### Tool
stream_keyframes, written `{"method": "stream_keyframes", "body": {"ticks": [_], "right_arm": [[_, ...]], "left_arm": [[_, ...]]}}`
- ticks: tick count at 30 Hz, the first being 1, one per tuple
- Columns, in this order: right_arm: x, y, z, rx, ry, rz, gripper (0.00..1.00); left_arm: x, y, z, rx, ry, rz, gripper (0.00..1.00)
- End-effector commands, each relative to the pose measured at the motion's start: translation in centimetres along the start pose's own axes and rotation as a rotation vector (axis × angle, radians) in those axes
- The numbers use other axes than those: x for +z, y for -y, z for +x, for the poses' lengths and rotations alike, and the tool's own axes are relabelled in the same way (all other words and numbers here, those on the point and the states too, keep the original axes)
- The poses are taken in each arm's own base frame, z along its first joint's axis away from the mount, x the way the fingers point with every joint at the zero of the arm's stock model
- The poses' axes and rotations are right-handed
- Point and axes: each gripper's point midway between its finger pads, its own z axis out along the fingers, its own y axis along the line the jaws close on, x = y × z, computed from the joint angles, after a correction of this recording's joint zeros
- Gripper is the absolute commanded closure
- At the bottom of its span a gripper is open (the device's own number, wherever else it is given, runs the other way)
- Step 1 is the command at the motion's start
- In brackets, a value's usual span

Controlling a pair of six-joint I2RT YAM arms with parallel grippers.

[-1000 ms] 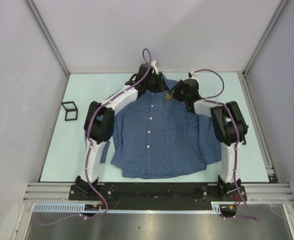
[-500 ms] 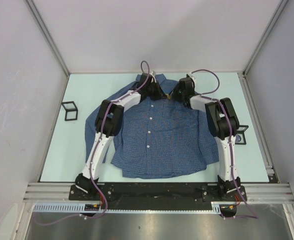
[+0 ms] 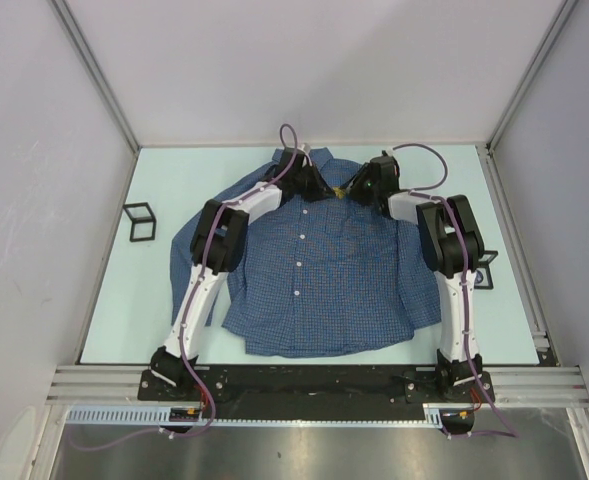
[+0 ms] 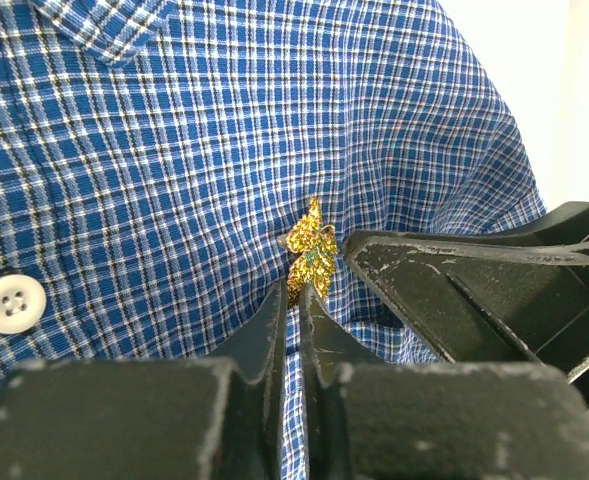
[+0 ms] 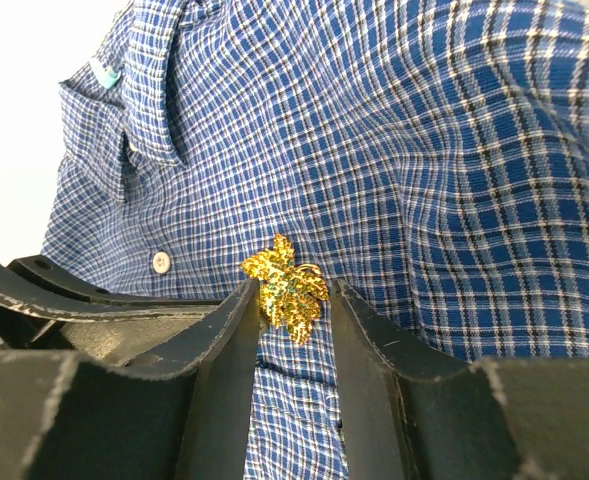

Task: Remove the brooch from the garment

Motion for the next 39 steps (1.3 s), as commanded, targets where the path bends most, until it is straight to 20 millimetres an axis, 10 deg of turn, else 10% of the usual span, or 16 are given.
{"method": "stream_keyframes", "body": {"ticks": [1, 9, 26, 39], "right_arm": [[0.1, 0.7, 1.9, 0.039, -0.055, -0.001, 0.61], [-0.8, 0.9, 0.7, -0.044, -0.008, 0.023, 0.59], [-3.9, -0.1, -3.4, -0.172, 0.079, 0.086, 0.48], [-3.2, -2.2, -2.7, -0.122, 0.056, 0.009, 0.46]], "left_arm": [[-0.9, 1.2, -0.6, 0.012, 0.013, 0.021, 0.98], [-2.3, 5.2, -2.4, 0.174, 0.084, 0.063, 1.00], [-4.0, 7.5, -3.7, 0.587, 0.225, -0.223, 1.00], [-3.5, 7.3, -2.8, 0.701, 0.230, -0.292, 1.00]]}}
